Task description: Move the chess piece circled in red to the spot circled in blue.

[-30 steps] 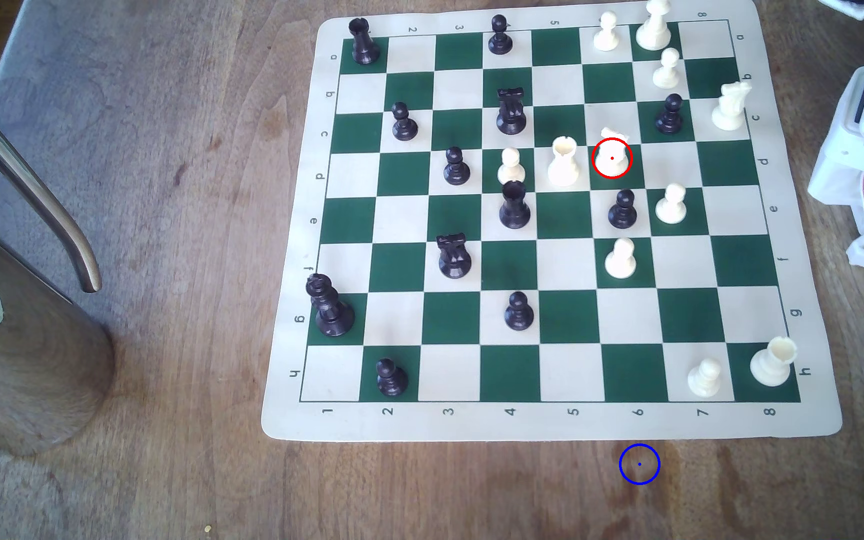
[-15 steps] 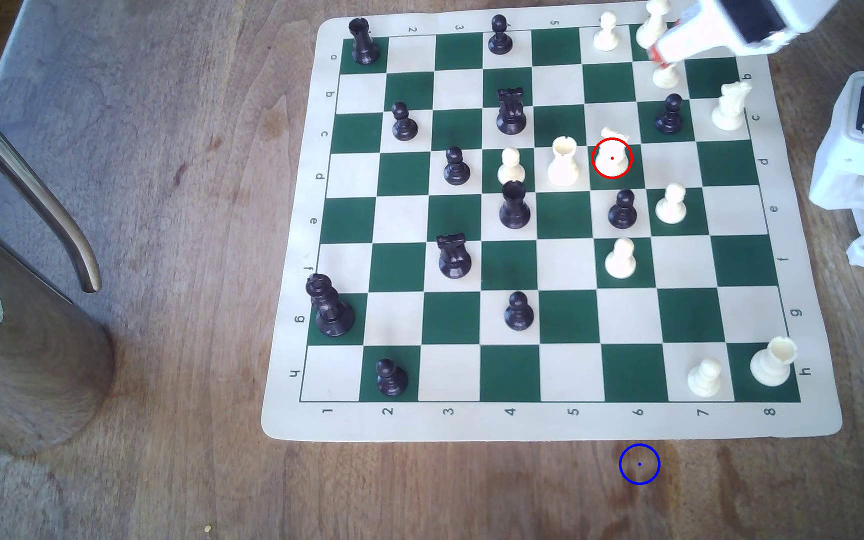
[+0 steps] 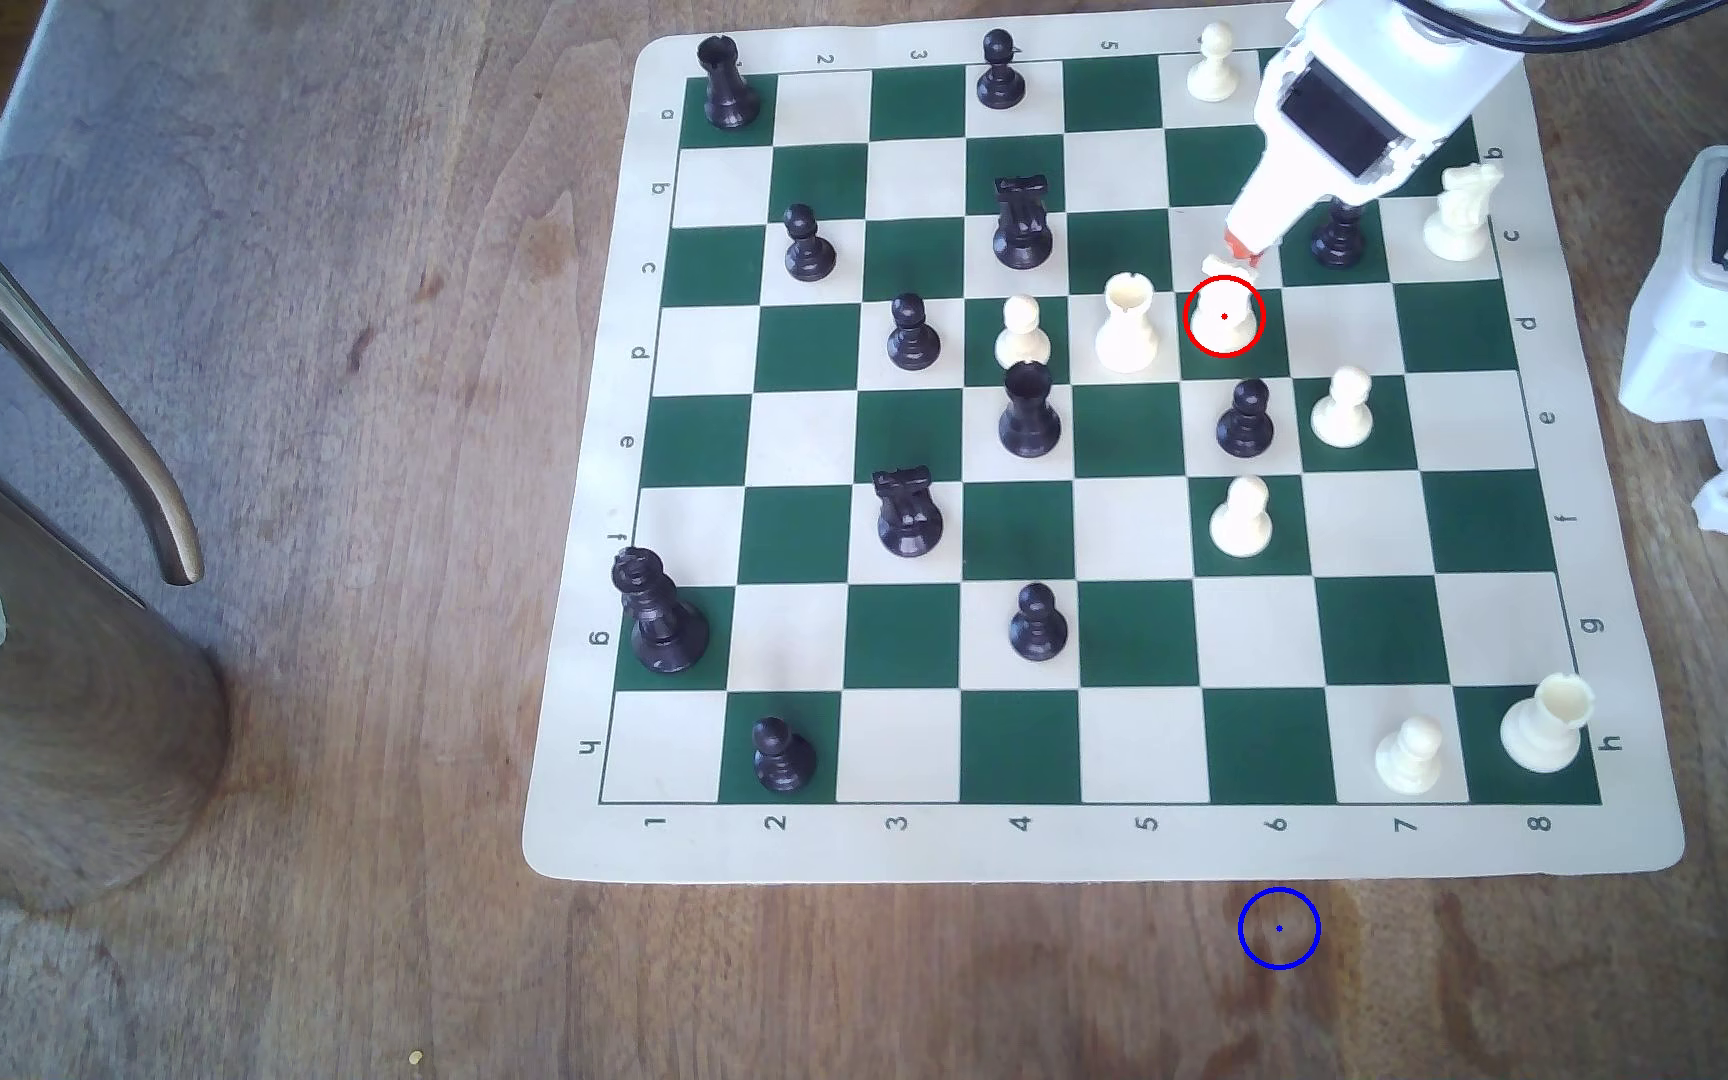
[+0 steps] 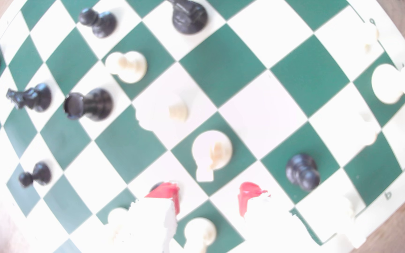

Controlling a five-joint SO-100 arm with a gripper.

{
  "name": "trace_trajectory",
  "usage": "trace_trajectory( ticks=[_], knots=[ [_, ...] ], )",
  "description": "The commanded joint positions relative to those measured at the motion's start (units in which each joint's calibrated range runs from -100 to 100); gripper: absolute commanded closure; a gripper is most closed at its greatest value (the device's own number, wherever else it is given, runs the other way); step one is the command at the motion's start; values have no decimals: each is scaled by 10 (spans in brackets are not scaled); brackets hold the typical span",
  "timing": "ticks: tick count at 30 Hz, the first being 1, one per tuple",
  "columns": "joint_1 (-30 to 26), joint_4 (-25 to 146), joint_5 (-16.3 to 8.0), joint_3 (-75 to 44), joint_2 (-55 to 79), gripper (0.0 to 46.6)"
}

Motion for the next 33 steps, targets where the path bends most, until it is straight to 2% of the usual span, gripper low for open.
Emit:
trace_trajectory(
  ticks=[1, 4, 6, 16, 33],
  knots=[
    [-5, -16, 1, -46, 19, 329],
    [-8, -34, -1, -48, 41, 300],
    [-8, -39, -2, -50, 52, 300],
    [-13, -66, -5, -55, 96, 328],
    [-28, -106, -5, -86, 196, 344]
  ],
)
